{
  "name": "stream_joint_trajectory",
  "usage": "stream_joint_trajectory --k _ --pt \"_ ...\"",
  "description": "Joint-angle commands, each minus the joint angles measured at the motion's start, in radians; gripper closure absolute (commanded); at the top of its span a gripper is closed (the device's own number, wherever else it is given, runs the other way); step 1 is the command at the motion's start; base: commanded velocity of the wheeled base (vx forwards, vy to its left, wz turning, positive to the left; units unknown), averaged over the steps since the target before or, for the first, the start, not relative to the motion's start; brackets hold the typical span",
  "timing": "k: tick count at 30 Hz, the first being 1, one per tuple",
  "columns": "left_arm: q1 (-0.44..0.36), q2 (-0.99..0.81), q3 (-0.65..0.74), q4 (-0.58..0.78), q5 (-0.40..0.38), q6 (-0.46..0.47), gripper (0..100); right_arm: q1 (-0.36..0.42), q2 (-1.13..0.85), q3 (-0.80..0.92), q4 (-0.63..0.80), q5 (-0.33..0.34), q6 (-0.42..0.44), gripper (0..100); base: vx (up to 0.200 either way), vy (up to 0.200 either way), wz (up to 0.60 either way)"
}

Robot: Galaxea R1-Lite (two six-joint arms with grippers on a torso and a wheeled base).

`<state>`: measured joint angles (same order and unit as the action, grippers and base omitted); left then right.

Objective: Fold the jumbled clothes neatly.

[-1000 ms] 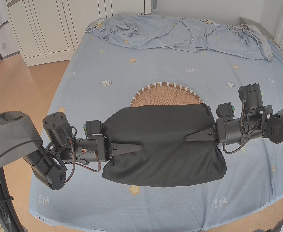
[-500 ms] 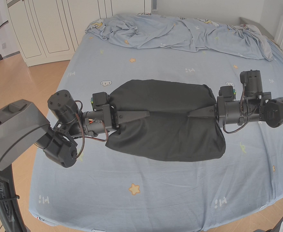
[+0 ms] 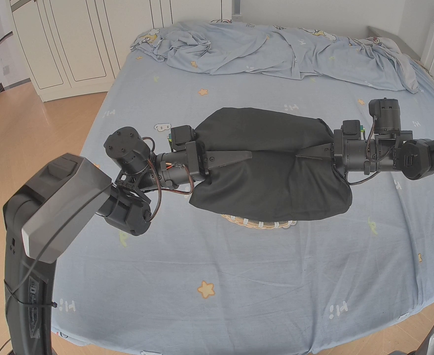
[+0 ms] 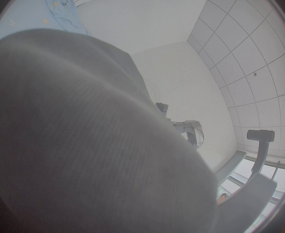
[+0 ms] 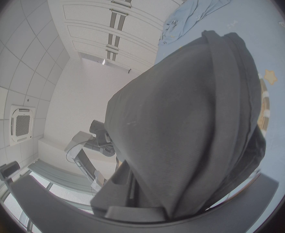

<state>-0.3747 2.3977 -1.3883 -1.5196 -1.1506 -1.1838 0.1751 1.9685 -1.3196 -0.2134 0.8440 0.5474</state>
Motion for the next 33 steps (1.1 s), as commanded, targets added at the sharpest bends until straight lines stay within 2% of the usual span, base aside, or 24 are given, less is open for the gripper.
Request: stream_joint_trajectory --k 1,4,10,15,20,23,33 --pt "0.003 0.09 -0.115 0.001 -0.032 -0.051 100 0.006 0.046 -0.032 -0.003 -0.045 0.002 100 0.0 0.0 0.0" --pt "0.011 0.113 -0.181 -0.002 -0.072 -0.102 100 0.007 0.061 -0.049 -0.006 -0.062 0.003 100 0.0 0.0 0.0" --pt "0.014 0.178 -0.316 -0.005 -0.077 -0.152 100 0.009 0.078 -0.066 -0.009 -0.065 0.017 100 0.0 0.0 0.0" --pt "0.02 0.224 -0.39 -0.005 -0.08 -0.209 100 0.007 0.087 -0.099 -0.009 -0.063 0.062 100 0.0 0.0 0.0" --pt "0.02 0.336 -0.597 -0.008 -0.153 -0.349 100 0.009 0.099 -0.118 -0.009 -0.069 0.069 100 0.0 0.0 0.0" --pt "0.02 0.365 -0.612 -0.013 -0.162 -0.39 100 0.009 0.098 -0.115 -0.009 -0.091 0.069 100 0.0 0.0 0.0" --pt "0.036 0.371 -0.612 -0.008 -0.161 -0.399 100 0.009 0.107 -0.133 -0.011 -0.097 0.069 100 0.0 0.0 0.0"
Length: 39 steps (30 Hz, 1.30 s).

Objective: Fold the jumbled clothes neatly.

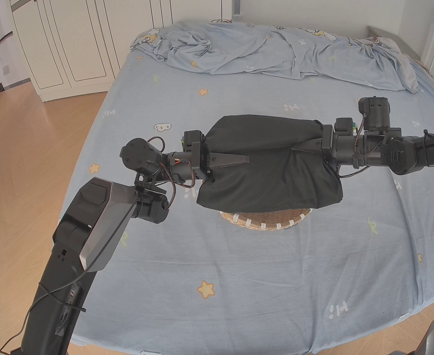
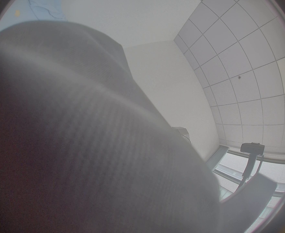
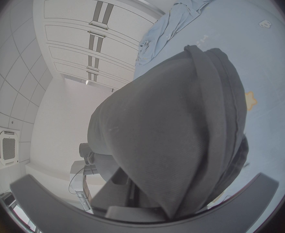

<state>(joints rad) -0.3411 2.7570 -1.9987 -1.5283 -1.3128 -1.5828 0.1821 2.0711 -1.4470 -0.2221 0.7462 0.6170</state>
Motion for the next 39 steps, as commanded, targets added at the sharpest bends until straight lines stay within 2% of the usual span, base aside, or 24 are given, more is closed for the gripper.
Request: stream_joint_trajectory --k 1,13,14,15,16,25,27,29,35,39 --pt "0.004 0.012 -0.001 0.002 0.001 0.0 100 0.002 0.004 -0.004 -0.002 0.002 0.0 100 0.0 0.0 0.0" --pt "0.002 0.003 -0.001 0.007 0.0 0.001 100 0.002 -0.006 -0.01 0.0 -0.005 0.001 100 0.0 0.0 0.0" --pt "0.002 0.004 -0.001 0.005 0.0 0.0 100 0.002 -0.006 -0.009 0.0 -0.008 0.001 0 0.0 0.0 0.0" --pt "0.002 0.006 -0.001 0.005 0.0 0.001 100 0.002 -0.006 -0.01 0.0 -0.008 0.003 0 0.0 0.0 0.0" --pt "0.002 0.007 -0.001 0.005 0.0 0.001 0 0.002 -0.006 -0.012 0.0 -0.008 0.006 0 0.0 0.0 0.0" --pt "0.005 0.001 -0.001 0.007 -0.002 0.001 0 -0.006 -0.016 -0.009 0.0 -0.01 0.023 0 0.0 0.0 0.0" --pt "0.014 0.0 -0.001 0.007 -0.002 0.001 0 -0.007 -0.017 -0.009 0.001 -0.019 0.023 0 0.0 0.0 0.0" --pt "0.024 -0.002 -0.001 0.007 -0.002 0.001 0 -0.007 -0.02 -0.009 0.003 -0.062 0.021 0 0.0 0.0 0.0" --pt "0.082 -0.002 -0.001 0.008 -0.006 0.003 0 -0.007 -0.063 -0.003 0.018 -0.071 0.021 0 0.0 0.0 0.0" --pt "0.093 -0.025 -0.001 0.013 -0.01 0.0 0 -0.007 -0.08 0.0 0.027 -0.076 0.023 0 0.0 0.0 0.0"
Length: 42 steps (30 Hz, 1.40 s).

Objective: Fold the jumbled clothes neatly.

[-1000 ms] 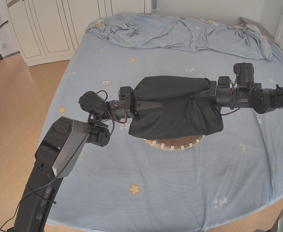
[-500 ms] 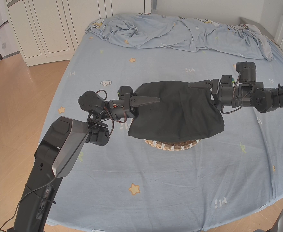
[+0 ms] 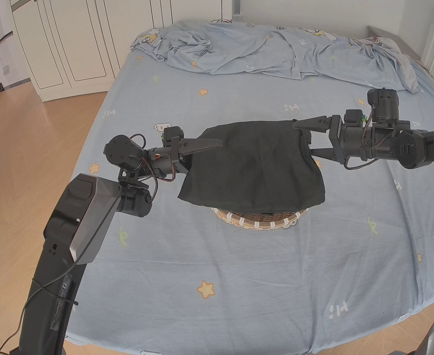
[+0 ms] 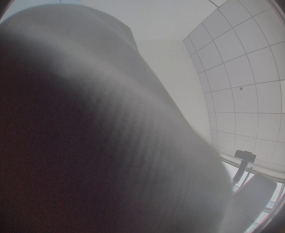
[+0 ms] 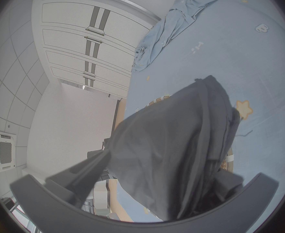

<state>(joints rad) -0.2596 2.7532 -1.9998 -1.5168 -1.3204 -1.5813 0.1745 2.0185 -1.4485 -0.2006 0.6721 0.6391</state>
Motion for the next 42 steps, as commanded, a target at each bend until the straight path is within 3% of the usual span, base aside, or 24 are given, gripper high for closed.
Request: stream_joint_trajectory --k 1,18,22,23,30,42 --pt "0.01 -0.027 0.0 0.003 -0.003 -0.002 0 0.0 -0.029 0.002 0.015 -0.003 0.001 0 0.0 0.0 0.0" --pt "-0.044 -0.04 0.0 0.069 -0.037 -0.002 0 -0.023 -0.112 0.0 0.083 -0.042 -0.015 0 0.0 0.0 0.0" --pt "-0.046 -0.035 0.0 0.07 -0.037 -0.002 0 0.008 -0.1 -0.007 0.076 -0.025 -0.009 0 0.0 0.0 0.0" --pt "-0.046 -0.033 0.0 0.07 -0.037 -0.002 0 0.059 -0.058 -0.015 0.078 -0.025 -0.006 0 0.0 0.0 0.0" --pt "-0.046 -0.038 0.0 0.07 -0.039 -0.002 0 0.155 0.065 0.0 0.076 -0.039 -0.012 0 0.0 0.0 0.0" --pt "-0.006 -0.049 0.0 0.07 -0.039 -0.002 0 0.122 0.152 0.004 0.037 -0.037 -0.012 0 0.0 0.0 0.0"
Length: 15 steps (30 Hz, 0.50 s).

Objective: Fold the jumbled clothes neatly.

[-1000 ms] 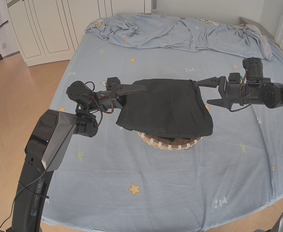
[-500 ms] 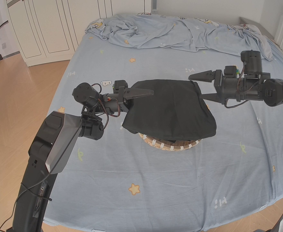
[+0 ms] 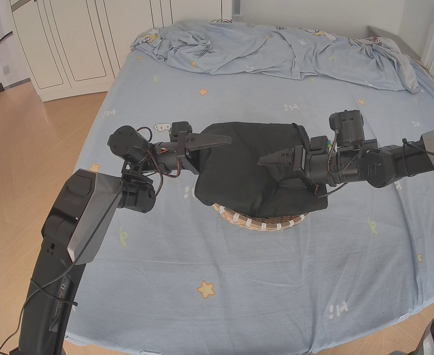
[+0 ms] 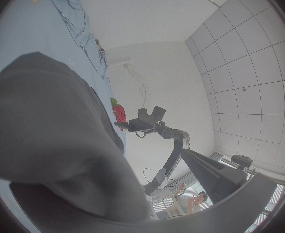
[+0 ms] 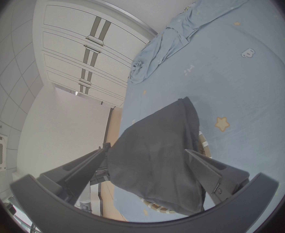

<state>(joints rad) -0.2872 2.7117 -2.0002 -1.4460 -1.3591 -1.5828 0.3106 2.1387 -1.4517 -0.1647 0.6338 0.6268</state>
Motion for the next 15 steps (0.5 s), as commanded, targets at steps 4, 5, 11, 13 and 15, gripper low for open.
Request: stream_joint_trajectory --k 4,5,11,13,15 --pt "0.059 -0.023 0.0 -0.001 0.0 0.0 0 -0.022 0.038 0.007 0.001 0.001 0.001 0 0.0 0.0 0.0" --pt "0.069 -0.026 0.0 -0.001 0.0 0.0 0 -0.024 0.038 0.007 0.001 0.001 0.001 0 0.0 0.0 0.0" --pt "0.145 -0.064 0.0 -0.002 0.0 0.0 0 -0.022 0.017 0.007 0.001 0.014 0.005 0 0.0 0.0 0.0" --pt "0.172 -0.081 0.0 -0.002 0.0 0.0 0 -0.016 -0.014 0.008 0.001 0.023 0.007 0 0.0 0.0 0.0" --pt "0.197 -0.102 0.0 -0.005 0.0 0.0 0 -0.01 -0.048 0.008 0.001 0.04 0.007 0 0.0 0.0 0.0"
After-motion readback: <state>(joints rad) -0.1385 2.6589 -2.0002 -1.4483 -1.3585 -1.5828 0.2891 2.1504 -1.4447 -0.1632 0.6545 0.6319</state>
